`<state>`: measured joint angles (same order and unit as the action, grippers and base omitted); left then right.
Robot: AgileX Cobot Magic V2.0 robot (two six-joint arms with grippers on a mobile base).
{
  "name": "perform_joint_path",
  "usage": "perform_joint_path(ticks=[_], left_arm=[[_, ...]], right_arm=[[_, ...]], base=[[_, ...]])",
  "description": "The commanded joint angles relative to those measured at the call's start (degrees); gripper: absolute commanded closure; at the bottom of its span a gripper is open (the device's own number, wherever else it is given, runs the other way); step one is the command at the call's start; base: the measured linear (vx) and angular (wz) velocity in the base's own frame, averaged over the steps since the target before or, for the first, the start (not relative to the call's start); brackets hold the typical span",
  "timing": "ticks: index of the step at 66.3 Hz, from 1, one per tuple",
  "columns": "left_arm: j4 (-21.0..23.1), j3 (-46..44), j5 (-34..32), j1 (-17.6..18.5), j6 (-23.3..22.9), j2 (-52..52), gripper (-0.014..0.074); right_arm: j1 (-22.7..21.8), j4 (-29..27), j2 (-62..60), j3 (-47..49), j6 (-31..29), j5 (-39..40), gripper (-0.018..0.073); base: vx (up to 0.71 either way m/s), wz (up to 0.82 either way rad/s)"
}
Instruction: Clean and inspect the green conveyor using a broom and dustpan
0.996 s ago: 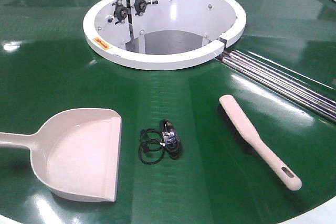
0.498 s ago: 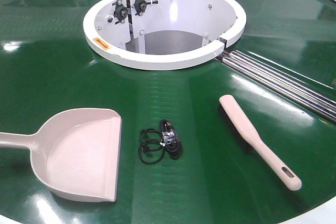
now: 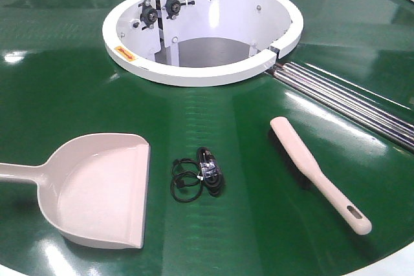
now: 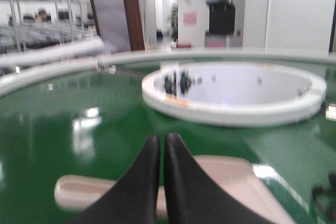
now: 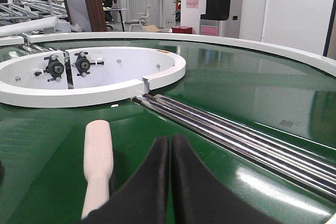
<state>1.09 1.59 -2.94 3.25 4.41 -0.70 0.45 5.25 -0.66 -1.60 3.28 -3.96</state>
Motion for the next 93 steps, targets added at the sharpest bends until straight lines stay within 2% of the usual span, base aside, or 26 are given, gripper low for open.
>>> perform_joint_path(ticks=[1,7,14,28,36,55,64,73,88,93], left_arm=[[0.28,-0.58,-12.43,-0.22,-1.90,-0.82,0.0603],[0.28,-4.73,-10.70,-0.22,-3.64,-0.47,0.0603],[0.28,-13.14,-0.75,-0.22,-3.46,3.80,0.0603],[0.28,-30.66,18.92,-0.22,-3.66,20.52,0.0603],[0.28,-34.76,27.15,-0.22,-3.66,27.22,0.0603],[0.17,-34.72,28.41,-0.22,-3.42,35.06,0.0596],[0.13,-34.72,28.80,-0.22,-1.77,37.04,0.0553],[0.18,-34.72,29.63,-0.22,0.64,38.04,0.0440],[0.14,-34.72,29.08,-0.22,1.67,37.99,0.0145],[0.25,-34.72,28.89,-0.22,1.74,37.99,0.0080]], right_arm=[[-0.35,0.12,-0.61,-0.17,-0.03,3.96,0.0568],[-0.35,0.12,-0.61,-0.17,-0.03,3.96,0.0568],[-0.35,0.12,-0.61,-0.17,-0.03,3.96,0.0568],[-0.35,0.12,-0.61,-0.17,-0.03,3.96,0.0568],[-0.35,0.12,-0.61,-0.17,-0.03,3.96,0.0568],[-0.35,0.12,-0.61,-0.17,-0.03,3.96,0.0568],[-0.35,0.12,-0.61,-0.17,-0.03,3.96,0.0568],[-0.35,0.12,-0.61,-0.17,-0.03,3.96,0.0568],[-0.35,0.12,-0.66,-0.17,-0.03,3.96,0.0568],[-0.35,0.12,-0.66,-0.17,-0.03,3.96,0.0568]], base=[[0.00,0.00],[0.00,0.00],[0.00,0.00],[0.00,0.00],[0.00,0.00],[0.00,0.00],[0.00,0.00],[0.00,0.00],[0.00,0.00],[0.00,0.00]])
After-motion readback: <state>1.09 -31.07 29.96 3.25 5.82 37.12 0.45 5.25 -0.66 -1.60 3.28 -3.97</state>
